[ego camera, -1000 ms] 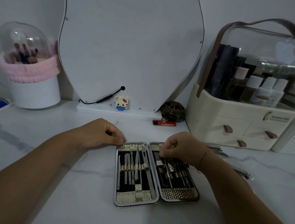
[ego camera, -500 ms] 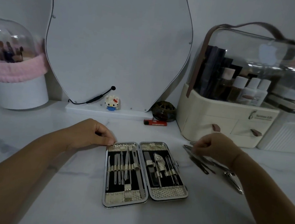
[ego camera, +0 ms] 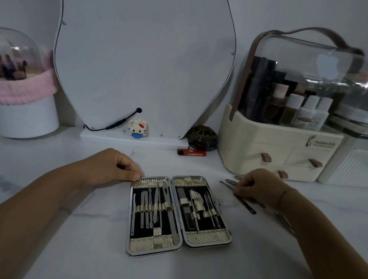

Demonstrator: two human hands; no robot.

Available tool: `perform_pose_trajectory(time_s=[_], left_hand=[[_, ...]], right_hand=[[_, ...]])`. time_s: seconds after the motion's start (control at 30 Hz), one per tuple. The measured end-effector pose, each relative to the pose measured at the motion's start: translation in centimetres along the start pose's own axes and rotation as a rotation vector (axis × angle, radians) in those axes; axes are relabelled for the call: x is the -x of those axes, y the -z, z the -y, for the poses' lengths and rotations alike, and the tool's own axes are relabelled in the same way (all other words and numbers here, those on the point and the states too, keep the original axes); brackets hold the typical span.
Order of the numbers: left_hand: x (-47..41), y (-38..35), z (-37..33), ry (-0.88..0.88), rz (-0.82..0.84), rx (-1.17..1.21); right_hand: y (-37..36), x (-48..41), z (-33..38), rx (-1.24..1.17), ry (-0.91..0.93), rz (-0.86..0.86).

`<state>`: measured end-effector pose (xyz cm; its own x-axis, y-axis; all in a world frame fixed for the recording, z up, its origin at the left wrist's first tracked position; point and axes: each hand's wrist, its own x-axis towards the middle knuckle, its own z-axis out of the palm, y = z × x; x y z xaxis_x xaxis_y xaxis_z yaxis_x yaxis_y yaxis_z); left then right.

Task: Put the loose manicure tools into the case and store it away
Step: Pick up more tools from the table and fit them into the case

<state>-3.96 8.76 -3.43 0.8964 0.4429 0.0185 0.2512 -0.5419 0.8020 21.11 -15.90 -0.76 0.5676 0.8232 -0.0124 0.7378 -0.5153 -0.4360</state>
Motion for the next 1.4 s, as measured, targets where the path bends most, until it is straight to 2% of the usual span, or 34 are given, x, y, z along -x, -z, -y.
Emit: perform_pose_trajectory(time_s=[0.73, 0.83, 0.93, 1.07, 1.27, 1.4], left_hand=[[-0.1, -0.2, -0.1, 0.047, -0.035, -0.007], [0.0, -0.2, -0.3, 0.047, -0.033, -0.012], [0.2, -0.2, -0.6, 0.052, -0.032, -0.003], [0.2, -0.1, -0.4, 0.059, -0.042, -0.008], [0.1, 0.0, -0.4, 0.062, -0.039, -0.04], [-0.2, 0.2, -0.3, 0.054, -0.028, -0.069]], right_hand=[[0.3, -1.2, -1.7, -0.194, -0.025, -0.124], [0.3, -0.6, 0.3, -0.405, 0.051, -0.144], [-0.3, 0.2, 4.5, -0.683, 0.162, -0.003], [-2.6, -0.3, 10.4, -0.773, 0.256, 0.246], [-6.5, -2.5, 14.8, -0.846, 0.099, 0.337], [-7.7, -2.8, 15.1, -0.825, 0.074, 0.332]])
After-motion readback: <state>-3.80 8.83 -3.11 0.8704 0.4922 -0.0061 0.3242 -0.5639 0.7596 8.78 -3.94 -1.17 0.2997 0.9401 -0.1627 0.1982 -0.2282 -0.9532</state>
